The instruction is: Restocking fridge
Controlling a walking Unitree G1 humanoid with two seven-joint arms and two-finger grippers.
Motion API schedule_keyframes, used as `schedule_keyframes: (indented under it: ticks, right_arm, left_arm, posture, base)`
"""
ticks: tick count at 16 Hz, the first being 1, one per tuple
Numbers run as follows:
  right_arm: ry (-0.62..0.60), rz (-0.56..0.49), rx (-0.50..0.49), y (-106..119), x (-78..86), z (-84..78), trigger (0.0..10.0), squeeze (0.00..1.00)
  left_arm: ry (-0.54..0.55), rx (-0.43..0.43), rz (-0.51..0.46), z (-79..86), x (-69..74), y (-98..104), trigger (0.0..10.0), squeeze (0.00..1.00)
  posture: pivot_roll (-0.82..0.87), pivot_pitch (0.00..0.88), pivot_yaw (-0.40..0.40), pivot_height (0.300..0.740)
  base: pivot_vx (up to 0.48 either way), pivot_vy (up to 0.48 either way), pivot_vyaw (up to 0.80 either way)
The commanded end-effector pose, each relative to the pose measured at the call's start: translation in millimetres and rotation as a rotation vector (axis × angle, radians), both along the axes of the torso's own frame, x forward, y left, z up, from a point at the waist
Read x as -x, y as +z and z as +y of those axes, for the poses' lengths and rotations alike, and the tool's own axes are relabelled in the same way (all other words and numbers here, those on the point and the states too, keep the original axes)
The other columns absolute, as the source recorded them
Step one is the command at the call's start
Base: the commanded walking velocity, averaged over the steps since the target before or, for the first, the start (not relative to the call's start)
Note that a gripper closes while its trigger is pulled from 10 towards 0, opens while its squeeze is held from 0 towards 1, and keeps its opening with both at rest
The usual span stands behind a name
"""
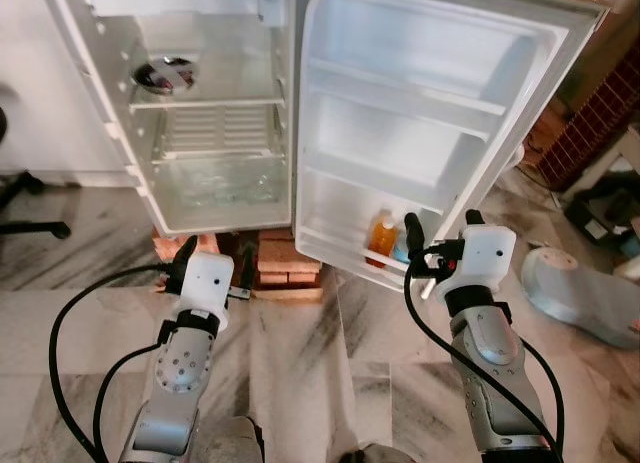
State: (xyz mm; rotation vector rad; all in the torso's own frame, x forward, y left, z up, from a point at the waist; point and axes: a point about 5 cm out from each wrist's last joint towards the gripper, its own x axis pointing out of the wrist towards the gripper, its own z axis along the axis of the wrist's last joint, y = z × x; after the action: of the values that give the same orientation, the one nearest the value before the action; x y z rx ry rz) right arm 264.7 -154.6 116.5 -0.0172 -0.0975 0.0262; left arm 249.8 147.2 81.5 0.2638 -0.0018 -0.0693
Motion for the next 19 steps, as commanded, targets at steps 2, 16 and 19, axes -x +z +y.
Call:
schedule_keyframes:
  ticks: [2,16,19]
  right_arm:
    - [-0.021,0.026,-0.007,-8.3,3.1,-5.6,10.0,0.00]
    - [0.012,0.037,-0.019,-11.7,3.8,-1.8,10.0,0.00]
    - [0.016,0.028,-0.008,-10.4,1.1,-4.4,10.0,0.00]
  left_arm:
    - [-0.008,0.006,0.005,-0.8,0.2,0.1,10.0,0.00]
    - [-0.011,0.019,0.016,-2.3,2.3,-1.4,10.0,0.00]
    - [-0.010,0.020,0.020,-2.3,2.5,-2.0,10.0,0.00]
  posture:
    - [0.12,0.077,-0.052,0.740]
    - [0.12,0.090,-0.054,0.740]
    - [0.12,0.090,-0.054,0.740]
  base:
    - [0.126,-0.274,0.00]
    - [0.251,-0.301,0.00]
    - [0.254,-0.300,0.00]
